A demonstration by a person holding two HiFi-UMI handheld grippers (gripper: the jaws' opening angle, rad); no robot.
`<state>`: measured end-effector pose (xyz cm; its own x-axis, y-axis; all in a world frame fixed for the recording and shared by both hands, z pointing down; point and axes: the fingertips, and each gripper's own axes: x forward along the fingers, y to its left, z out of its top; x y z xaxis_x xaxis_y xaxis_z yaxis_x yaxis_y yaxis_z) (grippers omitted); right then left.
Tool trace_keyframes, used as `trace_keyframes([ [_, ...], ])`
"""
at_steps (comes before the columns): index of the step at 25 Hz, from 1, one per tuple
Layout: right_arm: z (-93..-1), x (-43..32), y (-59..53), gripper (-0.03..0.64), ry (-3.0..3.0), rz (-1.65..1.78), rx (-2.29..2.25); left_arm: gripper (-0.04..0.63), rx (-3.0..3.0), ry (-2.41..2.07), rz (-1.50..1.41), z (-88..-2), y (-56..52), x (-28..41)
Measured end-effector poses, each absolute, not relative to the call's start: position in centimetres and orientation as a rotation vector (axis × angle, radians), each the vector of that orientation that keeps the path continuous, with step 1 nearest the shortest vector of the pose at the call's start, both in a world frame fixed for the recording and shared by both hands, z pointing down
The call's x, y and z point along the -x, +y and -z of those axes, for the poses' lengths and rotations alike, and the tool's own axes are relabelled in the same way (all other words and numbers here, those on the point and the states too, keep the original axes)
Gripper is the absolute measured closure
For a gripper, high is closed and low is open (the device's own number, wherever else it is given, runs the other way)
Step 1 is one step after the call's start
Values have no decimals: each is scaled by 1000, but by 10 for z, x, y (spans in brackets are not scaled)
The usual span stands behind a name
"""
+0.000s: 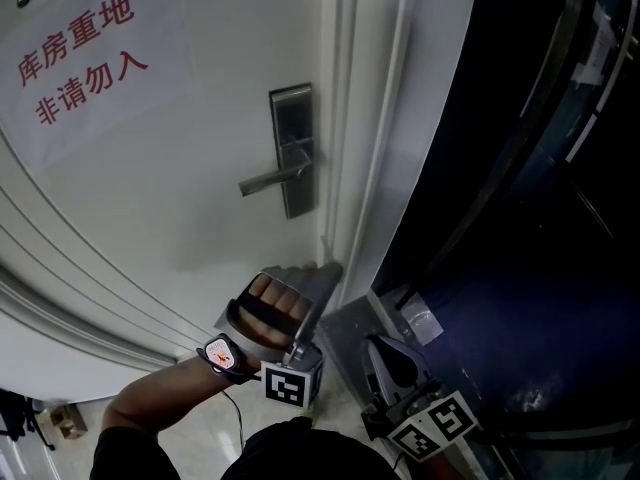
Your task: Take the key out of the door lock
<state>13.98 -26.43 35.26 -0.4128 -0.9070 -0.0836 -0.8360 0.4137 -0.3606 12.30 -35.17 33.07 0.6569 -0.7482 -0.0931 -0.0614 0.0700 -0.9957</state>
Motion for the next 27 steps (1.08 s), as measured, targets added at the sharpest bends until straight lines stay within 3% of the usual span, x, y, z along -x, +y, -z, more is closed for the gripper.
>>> trace_keyframes([
  [27, -342, -129, -230, 603, 2460, 357, 1477, 585, 1412, 731, 548, -310, -291, -120],
])
